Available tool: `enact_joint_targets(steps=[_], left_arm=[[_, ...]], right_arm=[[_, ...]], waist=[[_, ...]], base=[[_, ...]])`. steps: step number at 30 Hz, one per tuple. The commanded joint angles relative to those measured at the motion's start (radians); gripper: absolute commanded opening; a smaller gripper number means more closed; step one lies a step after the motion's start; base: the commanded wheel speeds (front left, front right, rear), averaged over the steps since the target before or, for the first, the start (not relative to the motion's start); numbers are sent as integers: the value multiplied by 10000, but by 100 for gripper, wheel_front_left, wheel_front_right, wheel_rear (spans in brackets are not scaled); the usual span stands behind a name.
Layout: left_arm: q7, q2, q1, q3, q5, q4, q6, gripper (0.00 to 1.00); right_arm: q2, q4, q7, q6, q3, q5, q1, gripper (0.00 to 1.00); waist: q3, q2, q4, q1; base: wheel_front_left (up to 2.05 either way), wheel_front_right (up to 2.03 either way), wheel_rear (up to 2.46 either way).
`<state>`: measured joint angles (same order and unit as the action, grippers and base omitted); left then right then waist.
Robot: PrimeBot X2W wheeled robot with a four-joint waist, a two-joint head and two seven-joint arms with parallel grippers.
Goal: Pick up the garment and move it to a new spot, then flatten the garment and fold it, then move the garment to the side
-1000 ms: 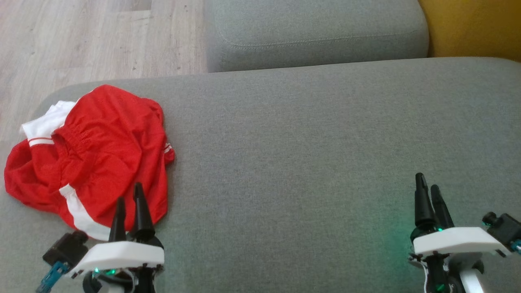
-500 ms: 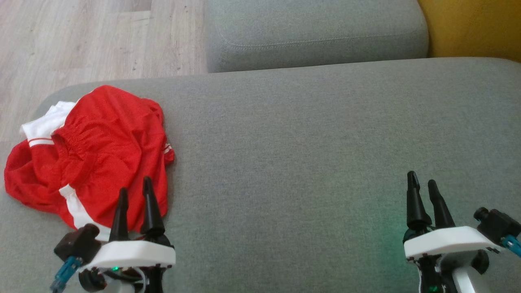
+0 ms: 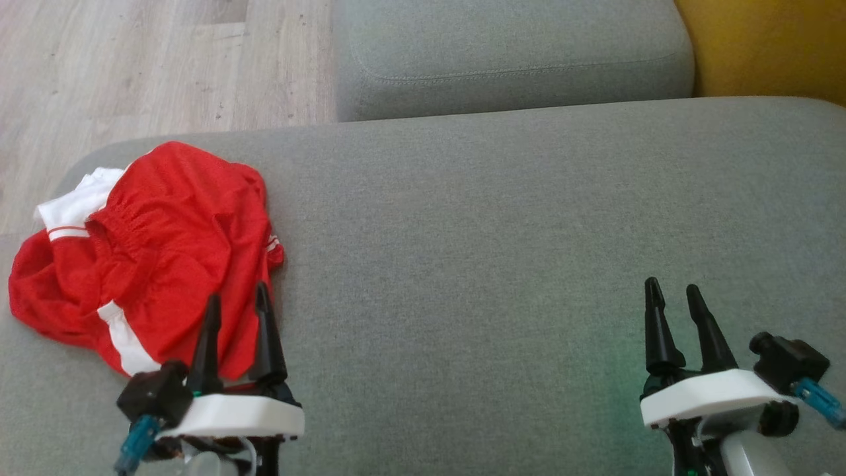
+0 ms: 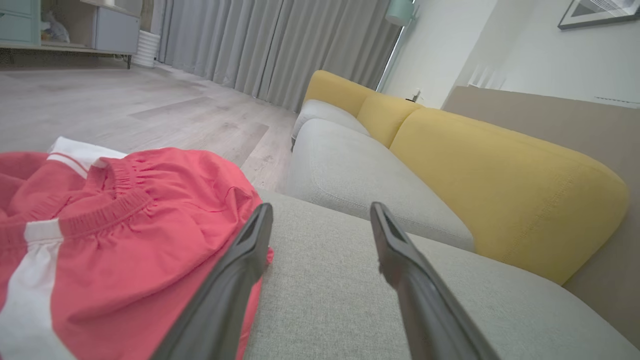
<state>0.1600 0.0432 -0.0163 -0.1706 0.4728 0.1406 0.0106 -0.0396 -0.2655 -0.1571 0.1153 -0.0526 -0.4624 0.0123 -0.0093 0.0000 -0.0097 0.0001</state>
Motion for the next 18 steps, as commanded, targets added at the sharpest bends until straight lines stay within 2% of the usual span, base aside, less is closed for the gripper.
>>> enact_joint_targets(steps=[1,18], left_arm=[[135,56,-555,90,-313,-459,103,100],[636,64,-533,-344,-2326,-324,452,100]], right_arm=[[-80,341,-160,113,-161,309,609,100],[-95,197,-663,136,-65,2453,565,100]], waist=[[-10,0,5,-1],[-162,0,24,-1]], base=[[0,0,0],[0,0,0]])
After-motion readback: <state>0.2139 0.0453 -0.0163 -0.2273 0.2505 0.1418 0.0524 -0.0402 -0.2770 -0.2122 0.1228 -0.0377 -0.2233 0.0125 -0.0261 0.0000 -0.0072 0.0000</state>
